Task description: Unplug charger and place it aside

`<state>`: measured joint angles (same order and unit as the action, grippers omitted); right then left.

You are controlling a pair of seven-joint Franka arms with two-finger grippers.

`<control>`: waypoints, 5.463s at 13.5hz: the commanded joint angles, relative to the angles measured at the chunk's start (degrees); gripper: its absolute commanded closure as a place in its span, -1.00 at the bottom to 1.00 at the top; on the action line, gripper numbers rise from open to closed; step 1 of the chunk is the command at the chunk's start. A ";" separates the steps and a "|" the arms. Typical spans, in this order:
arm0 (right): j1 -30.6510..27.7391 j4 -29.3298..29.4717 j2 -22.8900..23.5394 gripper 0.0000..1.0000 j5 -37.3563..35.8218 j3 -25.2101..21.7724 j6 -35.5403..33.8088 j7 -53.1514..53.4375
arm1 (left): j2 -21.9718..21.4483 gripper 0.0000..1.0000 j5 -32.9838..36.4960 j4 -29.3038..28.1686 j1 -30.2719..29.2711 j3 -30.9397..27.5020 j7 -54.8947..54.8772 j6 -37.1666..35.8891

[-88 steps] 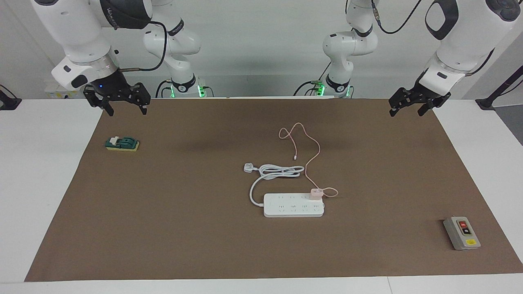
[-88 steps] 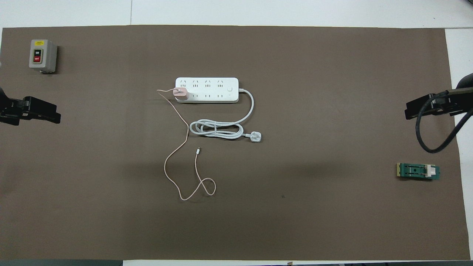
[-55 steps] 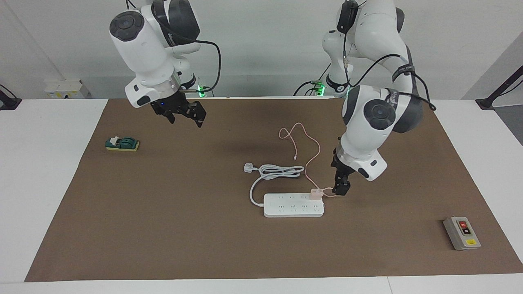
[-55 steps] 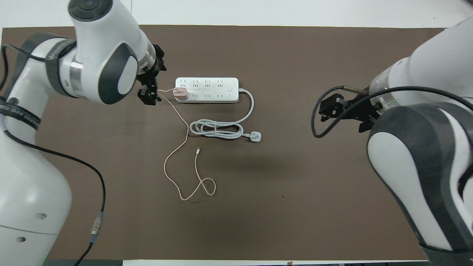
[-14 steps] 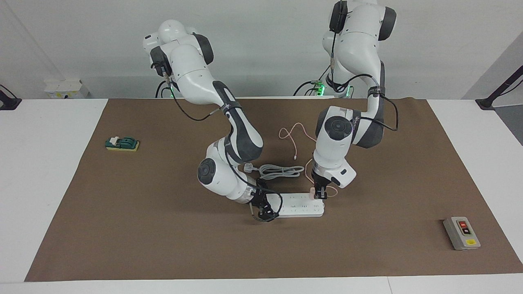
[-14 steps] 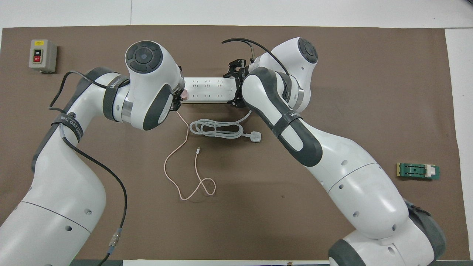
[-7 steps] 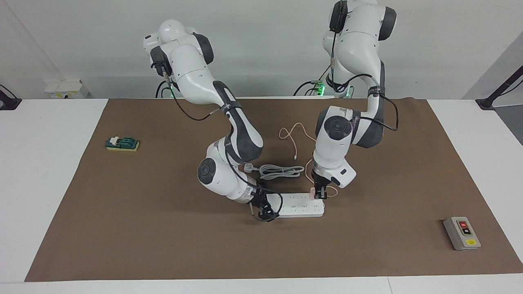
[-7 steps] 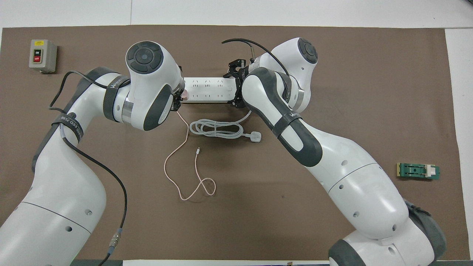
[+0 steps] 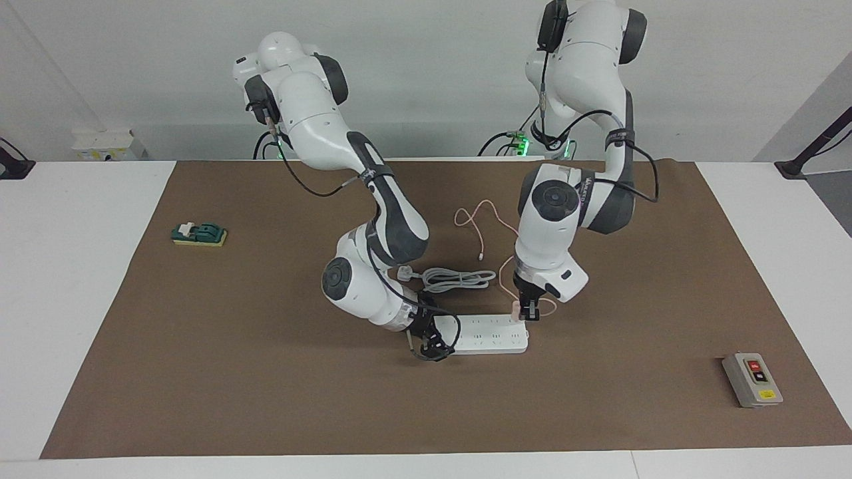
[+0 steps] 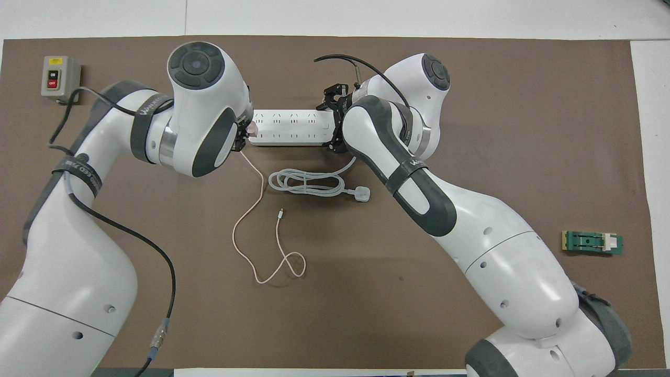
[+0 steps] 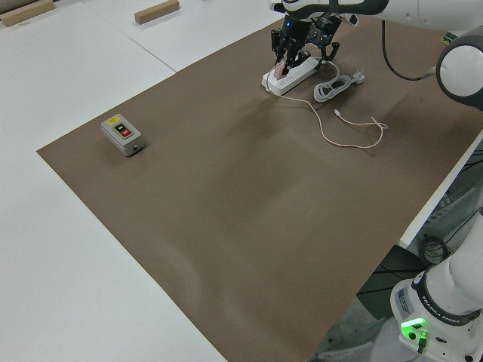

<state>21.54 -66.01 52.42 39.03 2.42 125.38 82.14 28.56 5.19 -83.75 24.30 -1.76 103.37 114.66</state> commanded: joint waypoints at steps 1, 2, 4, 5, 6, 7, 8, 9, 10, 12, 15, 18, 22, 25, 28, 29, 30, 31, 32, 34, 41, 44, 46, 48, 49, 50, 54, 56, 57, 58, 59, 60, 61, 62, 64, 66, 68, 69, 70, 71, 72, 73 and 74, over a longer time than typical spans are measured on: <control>0.61 -0.34 1.55 0.17 -0.53 -0.14 3.47 -2.16 | -4.55 1.00 0.35 2.09 -3.71 -0.17 -6.40 -7.59; 0.61 -0.34 1.55 0.17 -0.53 -0.14 3.47 -2.16 | -6.39 1.00 0.00 2.01 -5.56 0.00 -11.56 -9.44; 0.69 -0.34 1.55 0.16 -0.53 -0.14 3.47 -2.16 | -8.17 1.00 -2.37 2.27 -10.82 -0.17 -22.29 -12.43; 0.69 -0.34 1.55 0.11 -0.53 -0.14 3.56 -2.07 | -8.78 1.00 -2.20 2.36 -13.55 -0.17 -26.77 -14.71; 0.78 -0.34 1.46 -0.22 -0.62 -0.14 3.56 -1.99 | -8.87 1.00 -2.11 2.36 -15.84 -0.52 -32.56 -17.43; 0.78 -0.34 1.11 -0.94 -0.45 -0.14 3.56 -1.81 | -9.31 1.00 -2.29 2.36 -19.43 -0.52 -40.97 -18.85; 0.87 -0.34 0.50 -1.00 -0.45 -0.14 3.38 -1.72 | -9.66 1.00 -2.38 2.45 -21.99 -0.35 -46.28 -18.95; 0.87 -0.52 -0.38 -1.00 -0.45 -0.14 3.03 -1.46 | -9.84 1.00 -2.03 2.36 -23.41 -0.26 -49.46 -19.12; 0.87 -0.96 -1.78 -1.00 -0.45 -0.23 2.16 -1.28 | -10.36 1.00 -1.85 2.27 -24.38 -0.17 -52.28 -19.12; 0.43 -2.44 -4.77 -1.00 -0.45 -0.66 0.05 -1.11 | -11.24 1.00 -2.29 0.44 -25.78 0.00 -58.43 -16.76; -0.18 -6.32 -12.14 -1.00 -0.88 -2.76 -4.94 -0.84 | -11.77 -0.99 -2.46 -0.37 -27.11 0.00 -60.91 -17.81; -0.18 -6.15 -17.77 -1.00 -1.76 -7.25 -14.87 -1.72 | -13.52 -1.00 -2.73 -0.37 -26.67 0.27 -70.98 -20.17; -2.11 -6.32 -24.28 -1.00 -9.05 -7.87 -22.00 -5.75 | -14.93 -1.00 -2.73 -0.28 -26.23 0.62 -79.90 -20.97; -5.80 -6.41 -27.45 -1.00 -12.91 -7.87 -27.97 -13.82 | -15.55 -1.00 -2.73 0.25 -25.10 0.62 -84.63 -22.02; -8.61 -6.32 -30.00 -1.00 -18.27 -7.87 -32.90 -25.49 | -16.69 -1.00 -2.47 0.60 -23.95 1.93 -89.55 -24.47; -9.49 -6.32 -30.79 -1.00 -19.77 -7.87 -34.75 -30.24 | -16.78 -1.00 -2.47 0.86 -23.86 2.29 -91.23 -27.10; -10.63 -6.32 -31.41 -1.00 -21.17 -7.87 -36.07 -34.38 | -17.74 -1.00 -2.64 1.65 -23.77 2.38 -91.68 -29.21; -11.43 -6.32 -32.28 -1.00 -23.01 -7.87 -37.13 -39.20 | -18.62 -1.00 -2.73 1.74 -23.25 3.07 -91.68 -29.41; -11.87 -6.32 -33.08 -1.00 -24.95 -7.87 -38.18 -43.51 | -18.89 -1.00 -2.90 1.83 -23.16 3.17 -91.68 -29.58; -13.19 -6.58 -35.18 -1.00 -29.34 -7.87 -39.68 -53.44 | -18.98 -1.00 -5.00 1.83 -23.24 3.26 -91.60 -30.11; -18.11 -15.54 -45.20 -1.00 -42.00 -6.30 -40.56 -85.72 | -26.88 -1.00 -5.80 -2.90 -22.54 3.26 -91.68 -31.34; -25.03 -19.14 -48.89 -1.00 -43.25 -0.16 -40.56 -89.61 | -29.87 -1.00 -6.86 -8.61 -22.63 3.26 -94.05 -29.85; -28.12 -21.51 -51.18 -1.00 -43.25 1.96 -40.22 -89.70 | -30.84 -1.00 -7.03 -9.94 -23.41 3.26 -94.40 -29.23; -30.59 -24.85 -53.99 -1.00 -43.16 3.63 -38.47 -89.53 | -31.98 -1.00 -7.47 -11.69 -23.51 3.26 -94.58 -28.80; -30.68 -27.30 -55.22 -1.00 -43.16 3.64 -36.19 -89.44 | -32.08 -1.00 -7.56 -12.14 -23.33 3.26 -94.58 -28.36; -30.86 -29.68 -56.45 -1.00 -43.16 3.64 -33.04 -89.35 | -32.16 -1.00 -7.48 -12.23 -24.11 3.26 -94.76 -27.31; -30.95 -30.84 -56.81 -1.00 -42.03 3.64 -31.86 -86.29 | -31.46 -1.00 -7.39 -11.18 -23.51 3.26 -94.76 -25.27; -30.86 -30.58 -56.55 -1.00 -39.48 3.64 -33.53 -84.60 | -31.37 -1.00 -7.47 -11.09 -23.42 3.34 -95.19 -25.54; -30.86 -30.58 -56.55 -1.00 -39.56 3.73 -34.66 -85.47 | -31.37 -1.00 -7.48 -11.18 -23.42 3.34 -95.46 -25.80; -30.77 -30.49 -56.55 -1.00 -39.56 3.73 -35.98 -86.44 | -31.37 -1.00 -7.74 -11.26 -23.42 3.52 -95.46 -26.50; -30.77 -30.32 -56.38 -1.00 -39.64 3.81 -37.39 -86.88 | -31.37 -1.00 -7.74 -10.92 -23.42 3.61 -95.46 -26.86; -30.77 -29.79 -56.20 -1.00 -39.56 3.82 -39.23 -86.89 | -31.37 -1.00 -7.74 -10.91 -23.51 3.61 -95.46 -26.77; -30.77 -28.66 -56.02 -1.00 -39.47 3.82 -40.46 -86.89 | -31.37 -1.00 -7.74 -11.00 -23.42 3.61 -95.46 -26.68; -30.68 -27.78 -55.76 -1.00 -39.38 4.08 -41.43 -86.80 | -31.29 -1.00 -7.74 -10.83 -23.42 3.78 -95.46 -26.77; -30.51 -27.68 -55.67 -1.00 -39.38 4.17 -41.44 -86.80 | -31.37 -1.00 -7.74 -10.82 -23.59 4.31 -95.46 -27.21; -30.16 -27.68 -55.76 -1.00 -39.38 4.08 -41.36 -86.54 | -31.29 -1.00 -7.65 -10.48 -23.86 4.40 -95.46 -27.12; -30.16 -27.85 -55.85 -1.00 -39.38 4.08 -41.36 -86.45 | -31.28 -1.00 -7.65 -10.56 -24.12 4.40 -95.46 -27.21; -30.16 -28.03 -55.93 -1.00 -39.38 4.08 -41.36 -86.45 | -31.37 -1.00 -7.65 -10.82 -24.30 4.40 -95.55 -27.04; -30.07 -28.03 -55.94 -1.00 -39.38 4.08 -41.27 -86.45 | -31.29 -1.00 -7.56 -10.48 -24.21 4.40 -95.46 -27.30; -30.07 -27.94 -55.94 -1.00 -39.38 4.17 -41.18 -86.45 | -31.20 -1.00 -7.21 -10.39 -23.78 4.31 -95.46 -27.47; -30.07 -28.03 -55.94 -1.00 -39.38 4.17 -41.18 -86.45 | -31.20 -1.00 -7.12 -10.39 -23.68 4.31 -95.46 -27.30; -30.07 -28.03 -56.02 -1.00 -39.38 4.17 -41.18 -86.45 | -31.28 -1.00 -7.12 -10.56 -24.21 4.40 -95.72 -27.39; -30.07 -28.03 -56.02 -1.00 -39.29 4.17 -41.09 -86.71 | -31.29 -1.00 -7.21 -10.47 -24.21 4.40 -96.25 -27.47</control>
<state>-7.86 -94.09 -3.01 -1.32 6.05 84.95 -3.78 -1.48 -1.88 -93.30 0.49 2.65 8.67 87.85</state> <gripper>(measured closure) 0.000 0.000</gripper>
